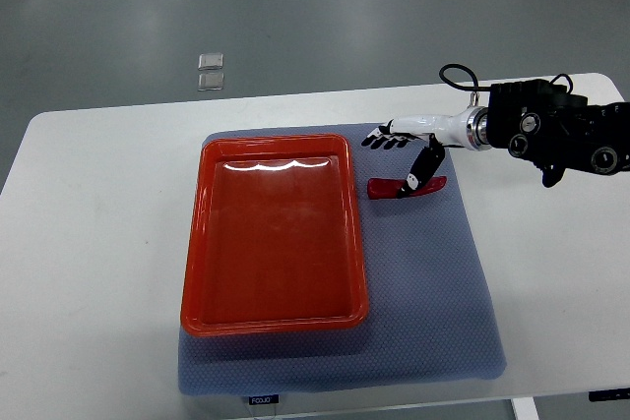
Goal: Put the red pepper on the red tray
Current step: 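Lower the right hand and close its fingers around the red pepper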
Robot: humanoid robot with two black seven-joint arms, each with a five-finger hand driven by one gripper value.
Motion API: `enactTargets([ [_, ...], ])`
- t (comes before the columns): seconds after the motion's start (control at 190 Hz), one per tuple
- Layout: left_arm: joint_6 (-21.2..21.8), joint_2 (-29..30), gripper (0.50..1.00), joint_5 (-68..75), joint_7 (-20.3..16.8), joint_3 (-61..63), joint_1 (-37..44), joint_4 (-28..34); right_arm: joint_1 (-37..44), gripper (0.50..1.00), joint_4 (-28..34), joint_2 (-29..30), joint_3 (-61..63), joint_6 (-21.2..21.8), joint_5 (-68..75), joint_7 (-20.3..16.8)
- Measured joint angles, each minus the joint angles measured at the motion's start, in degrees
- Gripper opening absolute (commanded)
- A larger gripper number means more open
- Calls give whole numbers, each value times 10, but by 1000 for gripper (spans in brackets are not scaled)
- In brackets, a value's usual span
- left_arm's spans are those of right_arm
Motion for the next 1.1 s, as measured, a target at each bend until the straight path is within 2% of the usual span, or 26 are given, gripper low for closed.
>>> enactTargets([
  [0.268,0,0,1000,0,0,0,1,1,-14,893,2,6,0,-23,1,-3],
  [0.404,0,0,1000,0,0,0,2,1,-21,838,2,7,0,-32,0,-7],
  [0.625,0,0,1000,0,0,0,2,1,-30,801,2,8,-1,-41,-4,-9],
  [0.95,0,0,1000,0,0,0,2,3,-45,795,-4,17,-3,-50,-15,-10],
  [1.098,0,0,1000,0,0,1,2,4,-47,762,-7,19,-9,-56,-17,-11],
])
